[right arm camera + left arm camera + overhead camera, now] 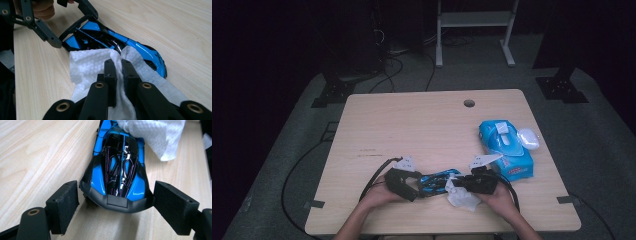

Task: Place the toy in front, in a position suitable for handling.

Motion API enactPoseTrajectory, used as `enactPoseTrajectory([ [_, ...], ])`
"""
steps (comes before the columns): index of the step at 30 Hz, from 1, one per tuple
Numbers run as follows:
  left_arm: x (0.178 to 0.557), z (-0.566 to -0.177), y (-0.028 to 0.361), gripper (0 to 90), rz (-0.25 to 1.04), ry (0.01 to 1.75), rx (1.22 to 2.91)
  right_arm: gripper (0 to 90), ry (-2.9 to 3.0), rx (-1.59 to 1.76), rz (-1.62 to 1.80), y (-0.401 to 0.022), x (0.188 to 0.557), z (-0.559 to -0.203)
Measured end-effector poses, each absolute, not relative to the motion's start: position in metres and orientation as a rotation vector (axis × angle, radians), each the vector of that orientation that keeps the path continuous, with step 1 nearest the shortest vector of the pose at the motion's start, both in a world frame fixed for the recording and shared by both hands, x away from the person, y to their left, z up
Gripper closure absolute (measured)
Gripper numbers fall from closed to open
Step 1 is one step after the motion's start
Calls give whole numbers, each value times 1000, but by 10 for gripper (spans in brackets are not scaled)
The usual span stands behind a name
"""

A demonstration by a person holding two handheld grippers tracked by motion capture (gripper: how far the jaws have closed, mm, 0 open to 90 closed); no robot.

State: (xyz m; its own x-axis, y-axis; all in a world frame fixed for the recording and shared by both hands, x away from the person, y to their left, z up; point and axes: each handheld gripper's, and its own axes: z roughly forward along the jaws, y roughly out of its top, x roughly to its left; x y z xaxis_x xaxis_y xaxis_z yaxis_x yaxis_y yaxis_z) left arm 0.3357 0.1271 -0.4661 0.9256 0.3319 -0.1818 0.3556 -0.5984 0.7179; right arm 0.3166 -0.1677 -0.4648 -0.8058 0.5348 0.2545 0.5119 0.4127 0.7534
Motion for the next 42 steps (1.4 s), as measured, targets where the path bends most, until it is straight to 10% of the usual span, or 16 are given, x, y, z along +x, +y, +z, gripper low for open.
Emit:
enactPoseTrajectory([
  [31, 341, -470, 133, 397, -110, 597, 2154, 835, 2582, 890, 1330, -164, 307, -464],
  [42, 334, -467, 129, 336, -96, 587, 2174, 839, 2522, 735, 1316, -166, 287, -467],
])
